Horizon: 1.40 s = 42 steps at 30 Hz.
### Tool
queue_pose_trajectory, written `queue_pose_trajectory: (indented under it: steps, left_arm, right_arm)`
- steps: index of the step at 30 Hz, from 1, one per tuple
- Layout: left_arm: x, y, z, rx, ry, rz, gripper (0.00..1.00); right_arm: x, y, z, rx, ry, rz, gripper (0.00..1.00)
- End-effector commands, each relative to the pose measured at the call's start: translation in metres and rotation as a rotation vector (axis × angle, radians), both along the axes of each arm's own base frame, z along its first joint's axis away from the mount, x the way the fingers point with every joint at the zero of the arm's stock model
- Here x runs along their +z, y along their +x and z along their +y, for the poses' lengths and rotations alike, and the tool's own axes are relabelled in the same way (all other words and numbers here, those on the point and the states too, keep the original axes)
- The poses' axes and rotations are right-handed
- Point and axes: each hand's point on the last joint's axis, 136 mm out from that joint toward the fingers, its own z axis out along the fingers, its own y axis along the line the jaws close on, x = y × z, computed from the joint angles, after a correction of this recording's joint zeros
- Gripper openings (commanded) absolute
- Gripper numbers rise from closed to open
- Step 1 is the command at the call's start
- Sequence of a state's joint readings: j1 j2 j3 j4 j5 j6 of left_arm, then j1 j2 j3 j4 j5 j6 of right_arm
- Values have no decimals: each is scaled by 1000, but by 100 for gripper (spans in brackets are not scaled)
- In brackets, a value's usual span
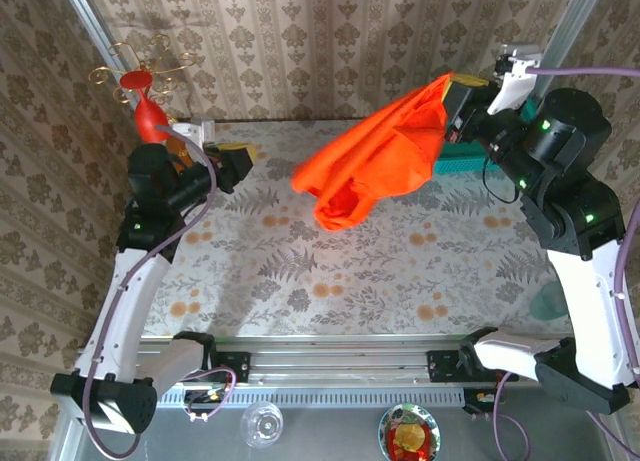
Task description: Fold the inside-out t-shirt
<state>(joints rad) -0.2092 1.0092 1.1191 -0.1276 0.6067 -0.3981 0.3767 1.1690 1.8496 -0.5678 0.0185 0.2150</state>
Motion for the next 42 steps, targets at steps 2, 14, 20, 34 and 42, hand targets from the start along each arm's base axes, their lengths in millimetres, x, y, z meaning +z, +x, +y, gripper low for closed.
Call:
queue_pose_trajectory:
  steps: [2, 14, 20, 34, 42]
  left_arm:
    - [-11, -3, 13, 89, 66, 23, 28]
    - [-132, 10, 8, 108, 275, 362, 29]
    - [-200, 31, -8, 67, 435, 566, 35]
    - [-326, 96, 33, 214, 987, 915, 59]
    - [-339, 117, 23, 214, 960, 913, 17]
  right_arm:
    - [-78, 7, 7, 17, 5, 174, 0]
    - [-459, -31, -13, -134, -240, 1190, 0]
    - [-481, -31, -13, -148, -229, 1219, 0]
    - [-456, -10, -12, -161, -234, 1148, 0]
    - [-431, 17, -19, -194, -220, 1072, 0]
